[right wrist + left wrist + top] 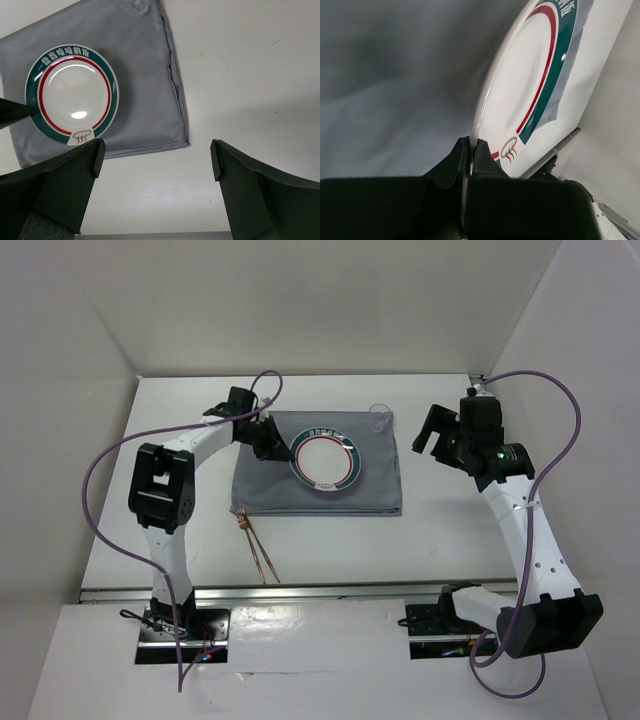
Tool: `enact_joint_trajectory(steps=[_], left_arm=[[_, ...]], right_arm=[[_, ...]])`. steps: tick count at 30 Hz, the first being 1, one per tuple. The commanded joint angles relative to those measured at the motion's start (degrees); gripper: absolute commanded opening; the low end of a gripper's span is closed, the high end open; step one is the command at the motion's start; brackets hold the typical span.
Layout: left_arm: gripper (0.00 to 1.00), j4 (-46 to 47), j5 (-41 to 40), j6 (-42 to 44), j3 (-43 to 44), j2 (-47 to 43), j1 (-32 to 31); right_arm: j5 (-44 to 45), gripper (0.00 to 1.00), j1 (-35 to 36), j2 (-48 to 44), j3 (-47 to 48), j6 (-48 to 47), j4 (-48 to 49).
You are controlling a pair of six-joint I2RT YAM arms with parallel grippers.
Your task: Set the dinner table for one person
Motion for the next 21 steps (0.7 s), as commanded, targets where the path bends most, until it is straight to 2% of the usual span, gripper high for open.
enact_joint_trajectory(steps=[1,10,13,16,17,21], left_arm=[[0.00,4.49,2.96,-2.56,4.71,0.27,0.68],[0.00,8.62,3.57,-3.10,4.01,5.80,1.31],[0.00,7.14,1.91,-2.05,4.63,7.56,1.31],[0.00,2.93,-3.18,-1.35,6.11,8.09,1.31],[0.05,1.52,-6.76,-0.47,6.64,8.09,0.78],[0.45,-3.76,-13.98,0.85,8.05,6.96,-0.28]], right_arm=[[1.24,1.00,-0.33,-1.51,-0.20,-0.63,-0.89],[0.01,1.00,-0.33,-0.98,-0.73,-0.63,-0.89],[-0.52,1.00,-0.33,-0.98,-1.78,-0.63,-0.89],[-0.52,1.00,-0.33,-0.98,-1.79,-0.10,-0.37],[-1.13,1.00,-0.33,-0.98,-2.31,-0.10,-0.36],[-1.66,1.00,-0.33,-0.98,-2.31,-0.10,-0.36]])
